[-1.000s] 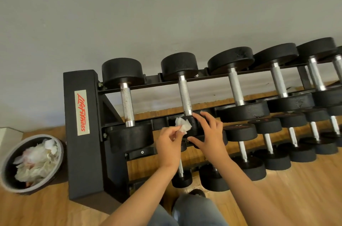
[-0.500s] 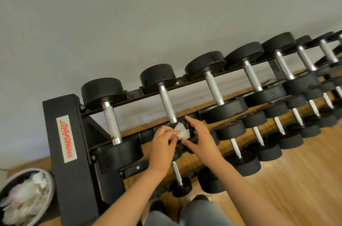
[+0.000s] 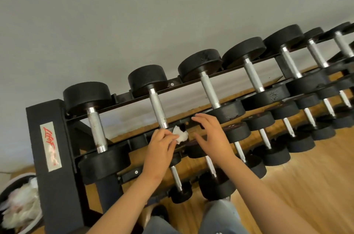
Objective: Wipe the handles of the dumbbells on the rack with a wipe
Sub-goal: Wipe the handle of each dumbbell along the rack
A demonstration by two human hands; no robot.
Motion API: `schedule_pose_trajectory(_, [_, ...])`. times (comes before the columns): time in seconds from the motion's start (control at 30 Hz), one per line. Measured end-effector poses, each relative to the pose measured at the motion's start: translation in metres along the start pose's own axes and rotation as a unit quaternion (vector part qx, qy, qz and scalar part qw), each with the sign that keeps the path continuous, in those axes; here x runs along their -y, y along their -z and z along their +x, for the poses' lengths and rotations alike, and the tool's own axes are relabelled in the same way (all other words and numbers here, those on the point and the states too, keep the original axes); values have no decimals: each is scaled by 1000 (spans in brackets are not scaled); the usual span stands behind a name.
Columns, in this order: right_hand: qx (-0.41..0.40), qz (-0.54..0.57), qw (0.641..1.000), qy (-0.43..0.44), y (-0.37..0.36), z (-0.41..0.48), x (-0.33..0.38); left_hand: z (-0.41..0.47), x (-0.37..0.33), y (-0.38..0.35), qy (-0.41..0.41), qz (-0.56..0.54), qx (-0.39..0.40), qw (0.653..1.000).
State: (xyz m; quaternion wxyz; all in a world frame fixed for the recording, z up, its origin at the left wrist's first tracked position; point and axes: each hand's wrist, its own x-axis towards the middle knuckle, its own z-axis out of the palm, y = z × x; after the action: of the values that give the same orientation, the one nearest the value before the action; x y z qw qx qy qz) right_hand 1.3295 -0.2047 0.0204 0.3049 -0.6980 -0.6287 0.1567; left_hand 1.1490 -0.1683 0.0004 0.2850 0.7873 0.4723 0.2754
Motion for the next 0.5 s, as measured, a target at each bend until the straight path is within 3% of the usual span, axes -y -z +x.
schedule_pose_trajectory(0.23, [-19,-23,997,67,58,29,-68,41,-64,-37,70,-13,-93,993])
schedule_pose_trajectory(0.5, [1,54,995,78,99,51,-126,70,-135,-105,99,2,-113,989])
